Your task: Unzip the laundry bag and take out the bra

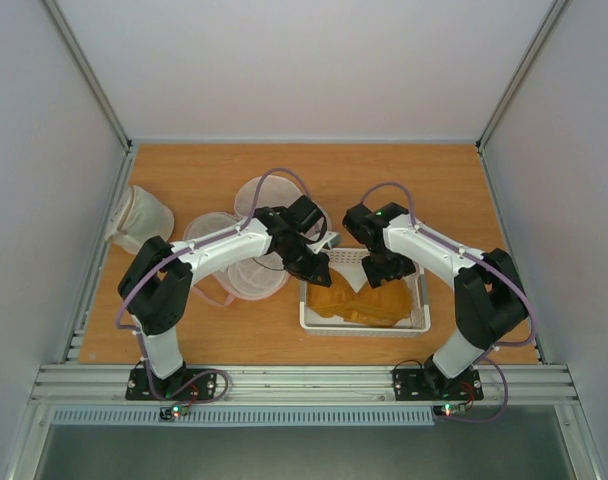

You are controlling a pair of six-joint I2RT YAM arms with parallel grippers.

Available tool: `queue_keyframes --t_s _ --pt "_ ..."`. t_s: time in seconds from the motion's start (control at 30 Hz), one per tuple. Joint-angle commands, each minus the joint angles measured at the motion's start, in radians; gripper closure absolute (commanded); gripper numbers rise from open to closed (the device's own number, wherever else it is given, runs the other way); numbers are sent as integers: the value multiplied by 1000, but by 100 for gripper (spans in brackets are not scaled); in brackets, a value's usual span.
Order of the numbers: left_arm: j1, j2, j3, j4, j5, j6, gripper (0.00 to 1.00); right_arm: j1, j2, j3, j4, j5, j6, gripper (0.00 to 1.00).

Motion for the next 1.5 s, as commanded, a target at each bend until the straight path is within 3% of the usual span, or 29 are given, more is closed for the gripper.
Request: queue_keyframes --t_s 0.0,0.17,0.27,0.37,0.4,0.53,0.7,0.8,0.9,1.2,1.47 --pt "-7 -3 -10 16 -16 -2 89 -9 -26 38 0 47 19 36" --pt "-8 -13 -10 3 -31 -4 89 -8 -46 70 -1 52 18 35" --pt "-7 -32 33 -19 -14 5 82 -8 -75 137 10 34 0 30" --pt "-8 -46 140 -102 25 46 65 -9 -112 255 37 7 -42 18" --pt "-7 -59 166 -127 41 67 57 -8 -124 300 49 7 -58 3" --pt "-8 -143 220 -222 82 180 24 -9 -157 454 151 8 -114 2" --pt "66 -222 287 -358 130 341 2 -14 -147 507 368 -42 -139 2" --pt "222 -272 271 -328 116 310 1 -29 -103 526 474 -72 -120 2" --pt "382 -325 197 -257 16 238 1 -67 -29 544 554 -87 -94 2" --pt "824 -380 -203 -2 -66 -105 1 -173 245 622 641 -270 -23 2" --pt "935 -339 -372 107 -185 -209 1 -176 560 798 534 -414 -79 10"
